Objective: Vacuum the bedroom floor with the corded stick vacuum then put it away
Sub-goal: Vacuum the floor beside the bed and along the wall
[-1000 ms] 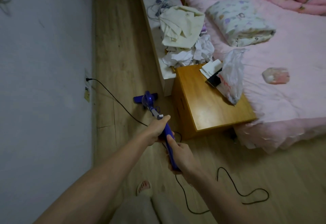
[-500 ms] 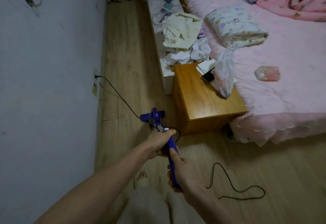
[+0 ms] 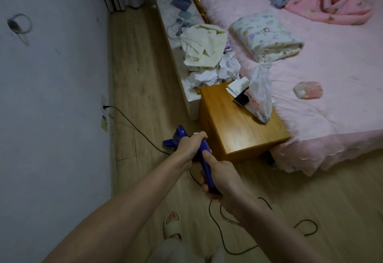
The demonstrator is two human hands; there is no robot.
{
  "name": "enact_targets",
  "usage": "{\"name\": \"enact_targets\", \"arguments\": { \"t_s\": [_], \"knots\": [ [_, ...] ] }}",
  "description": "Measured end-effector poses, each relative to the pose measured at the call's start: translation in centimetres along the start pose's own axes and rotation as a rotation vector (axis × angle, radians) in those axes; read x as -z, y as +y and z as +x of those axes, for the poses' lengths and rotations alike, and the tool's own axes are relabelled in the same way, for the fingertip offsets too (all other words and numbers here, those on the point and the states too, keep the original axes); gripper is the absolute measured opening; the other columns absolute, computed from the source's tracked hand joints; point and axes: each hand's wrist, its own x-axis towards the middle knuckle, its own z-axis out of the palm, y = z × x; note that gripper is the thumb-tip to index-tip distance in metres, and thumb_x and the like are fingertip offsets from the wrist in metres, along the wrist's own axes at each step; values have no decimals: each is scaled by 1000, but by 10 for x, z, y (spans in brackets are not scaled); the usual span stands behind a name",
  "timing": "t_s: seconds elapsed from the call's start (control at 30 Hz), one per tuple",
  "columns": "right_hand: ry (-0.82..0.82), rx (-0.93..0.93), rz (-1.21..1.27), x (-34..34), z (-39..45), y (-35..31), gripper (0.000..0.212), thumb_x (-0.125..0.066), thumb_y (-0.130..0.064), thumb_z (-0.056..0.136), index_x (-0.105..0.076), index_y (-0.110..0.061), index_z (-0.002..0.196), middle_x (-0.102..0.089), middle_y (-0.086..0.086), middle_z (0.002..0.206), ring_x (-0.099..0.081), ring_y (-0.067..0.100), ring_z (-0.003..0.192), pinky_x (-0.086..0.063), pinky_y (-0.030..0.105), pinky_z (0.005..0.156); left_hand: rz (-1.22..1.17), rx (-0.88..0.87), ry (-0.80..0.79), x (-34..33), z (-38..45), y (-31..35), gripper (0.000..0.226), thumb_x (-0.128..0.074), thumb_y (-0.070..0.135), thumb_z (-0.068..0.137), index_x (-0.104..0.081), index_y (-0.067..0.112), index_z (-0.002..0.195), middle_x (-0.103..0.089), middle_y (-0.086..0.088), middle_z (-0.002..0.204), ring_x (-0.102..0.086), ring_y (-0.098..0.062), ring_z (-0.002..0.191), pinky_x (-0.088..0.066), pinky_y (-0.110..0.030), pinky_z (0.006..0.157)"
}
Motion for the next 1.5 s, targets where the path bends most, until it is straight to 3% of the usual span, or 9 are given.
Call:
{"name": "enact_targets", "arguments": {
  "t_s": [0.17, 0.37, 0.6, 0.87, 1.03, 1.23, 1.33, 1.43, 1.5],
  "knots": [
    [0, -22, -79, -30, 33, -28, 44, -44, -50, 97, -56, -8, 104, -54, 1, 69, -49, 7, 45, -41, 18, 42, 0, 18, 5, 26, 35, 24, 38, -63, 26, 84, -56, 1, 111, -66, -9, 68, -64, -21, 65, -55, -38, 82],
    [14, -44, -88, -47, 81, -62, 42, -44, -50, 97, -55, -9, 102, -55, 1, 68, -49, 8, 45, -42, 18, 44, -7, 34, 13, 41, 75, 59, 41, -63, 29, 86, -55, 3, 116, -67, -10, 75, -66, -21, 66, -55, -34, 69],
    [8, -45, -138, -39, 125, -72, 47, -42, -54, 96, -57, -10, 107, -57, 1, 75, -51, 9, 52, -44, 21, 49, 54, 50, -31, 37, 109, 79, 39, -58, 30, 94, -46, 8, 123, -66, -13, 84, -66, -25, 80, -54, -43, 92],
    [-22, -97, -156, -33, 130, -55, 43, -39, -51, 99, -55, -12, 105, -55, -1, 75, -50, 7, 56, -43, 15, 48, 176, 99, -32, 36, 118, 62, 33, -54, 35, 96, -48, 10, 118, -68, -16, 100, -68, -30, 95, -54, -46, 92],
    [-15, -57, -144, -17, 106, -47, 40, -41, -50, 98, -56, -13, 93, -55, -1, 72, -48, 7, 53, -41, 17, 50, 127, 119, -16, 22, 94, 51, 27, -55, 34, 95, -51, 10, 106, -67, -15, 93, -67, -27, 87, -55, -43, 89],
    [-23, 32, -291, 32, 69, -34, 41, -47, -50, 96, -59, -13, 84, -53, -3, 59, -45, 4, 39, -39, 16, 41, -44, 154, 35, -17, 49, 22, 25, -57, 32, 94, -51, 9, 100, -67, -15, 91, -68, -28, 88, -55, -44, 91],
    [-15, 54, -428, 67, 62, -36, 42, -52, -53, 93, -59, -13, 80, -53, -5, 55, -45, 4, 37, -37, 16, 39, -122, 140, 42, -47, 35, 9, 28, -57, 31, 94, -52, 7, 108, -66, -15, 92, -67, -26, 88, -55, -42, 90],
    [-10, 62, -584, 102, 62, -48, 45, -53, -56, 91, -61, -13, 83, -54, -4, 56, -46, 4, 36, -38, 16, 38, -217, 121, 56, -76, 28, 7, 34, -58, 29, 93, -49, 7, 118, -66, -14, 93, -66, -23, 83, -57, -38, 80],
    [-37, 87, -659, 123, 67, -61, 46, -53, -56, 91, -62, -11, 84, -56, -3, 55, -48, 5, 38, -40, 16, 40, -254, 105, 95, -92, 33, 9, 54, -64, 34, 86, -43, 11, 130, -67, -15, 101, -68, -26, 87, -58, -41, 80]
  ]
}}
